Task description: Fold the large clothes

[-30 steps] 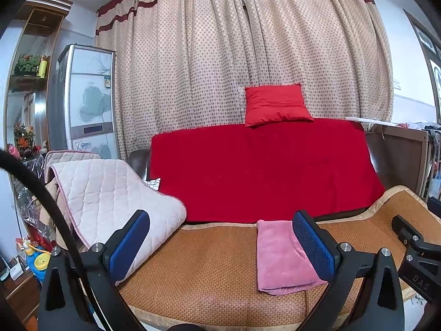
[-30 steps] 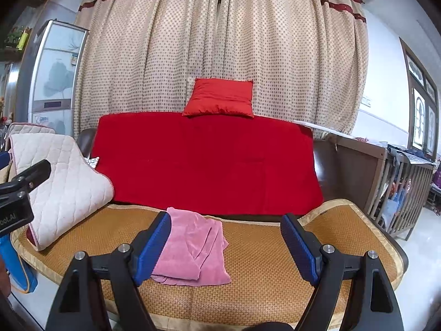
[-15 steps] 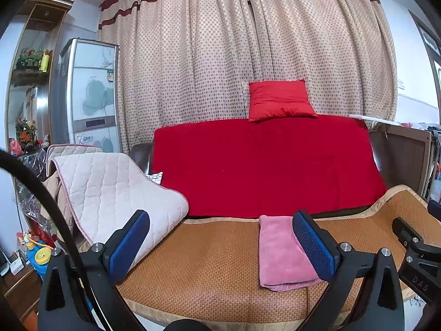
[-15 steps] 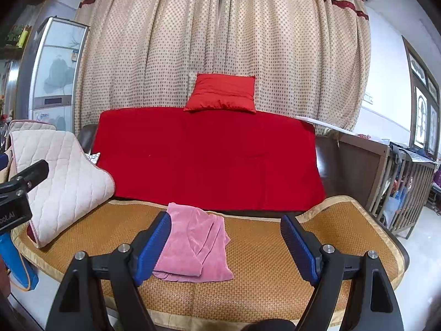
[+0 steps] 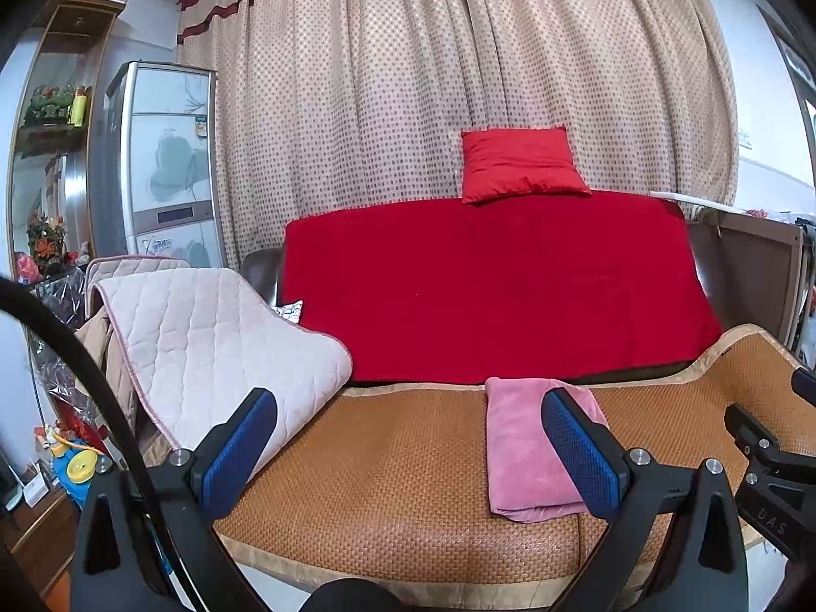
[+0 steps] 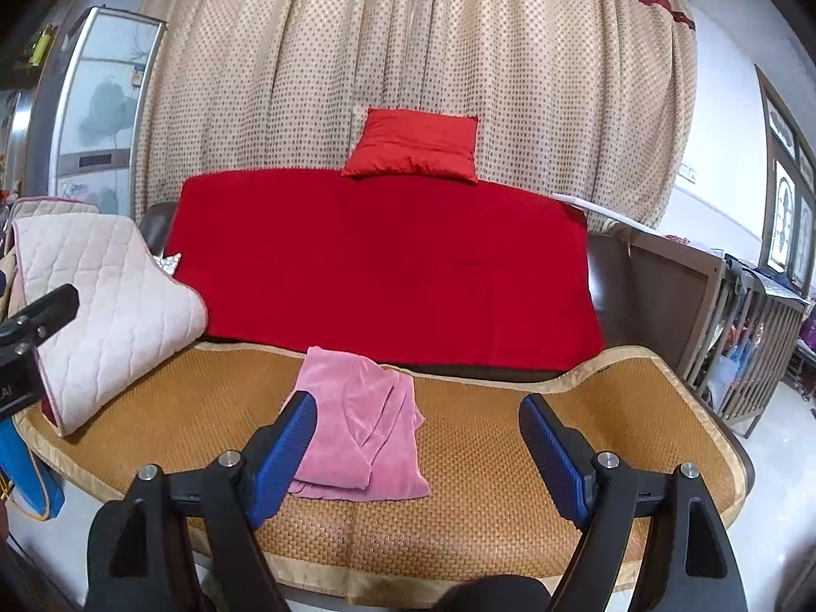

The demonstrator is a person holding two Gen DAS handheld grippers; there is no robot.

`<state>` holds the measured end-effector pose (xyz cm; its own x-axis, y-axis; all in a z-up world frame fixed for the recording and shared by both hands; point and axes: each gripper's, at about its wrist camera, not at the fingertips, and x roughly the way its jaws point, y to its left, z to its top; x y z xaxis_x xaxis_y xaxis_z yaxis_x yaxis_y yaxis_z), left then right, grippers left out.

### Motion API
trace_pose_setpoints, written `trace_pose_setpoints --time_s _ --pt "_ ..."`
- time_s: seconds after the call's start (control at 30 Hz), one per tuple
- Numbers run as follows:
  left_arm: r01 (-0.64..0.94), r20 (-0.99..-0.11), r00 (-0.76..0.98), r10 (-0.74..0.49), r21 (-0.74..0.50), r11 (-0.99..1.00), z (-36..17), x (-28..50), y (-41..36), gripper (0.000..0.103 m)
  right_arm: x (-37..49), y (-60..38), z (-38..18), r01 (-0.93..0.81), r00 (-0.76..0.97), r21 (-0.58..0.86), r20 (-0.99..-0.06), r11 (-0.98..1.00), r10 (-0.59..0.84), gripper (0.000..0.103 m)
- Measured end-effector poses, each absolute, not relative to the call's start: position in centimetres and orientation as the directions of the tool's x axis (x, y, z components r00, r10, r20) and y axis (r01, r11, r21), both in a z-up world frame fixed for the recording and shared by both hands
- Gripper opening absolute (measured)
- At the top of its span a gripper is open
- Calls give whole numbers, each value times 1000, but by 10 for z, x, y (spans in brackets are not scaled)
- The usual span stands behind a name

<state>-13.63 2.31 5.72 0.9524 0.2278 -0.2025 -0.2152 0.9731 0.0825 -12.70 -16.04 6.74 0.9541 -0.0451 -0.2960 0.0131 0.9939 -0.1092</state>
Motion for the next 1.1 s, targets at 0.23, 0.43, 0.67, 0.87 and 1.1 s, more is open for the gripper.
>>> trace_pose_setpoints --time_s 0.23,0.43,0.67,0.87,1.1 --pt "-219 -210 950 231 80 972 53 -133 27 103 -122 -158 62 19 951 -123 -304 992 -56 85" --pt "-209 -231 947 221 78 975 47 -123 28 103 -113 -153 56 11 945 -137 -323 991 -55 85" --pt "-183 -259 946 197 75 980 41 -104 28 103 -100 -144 51 8 936 -172 -345 985 -68 85" --pt "-163 -285 943 174 63 985 39 -82 31 103 -80 -139 49 16 925 -200 -369 980 -91 85" --pt "-145 -319 936 153 49 988 36 -49 37 103 -49 -125 45 10 911 -234 -398 972 -105 85"
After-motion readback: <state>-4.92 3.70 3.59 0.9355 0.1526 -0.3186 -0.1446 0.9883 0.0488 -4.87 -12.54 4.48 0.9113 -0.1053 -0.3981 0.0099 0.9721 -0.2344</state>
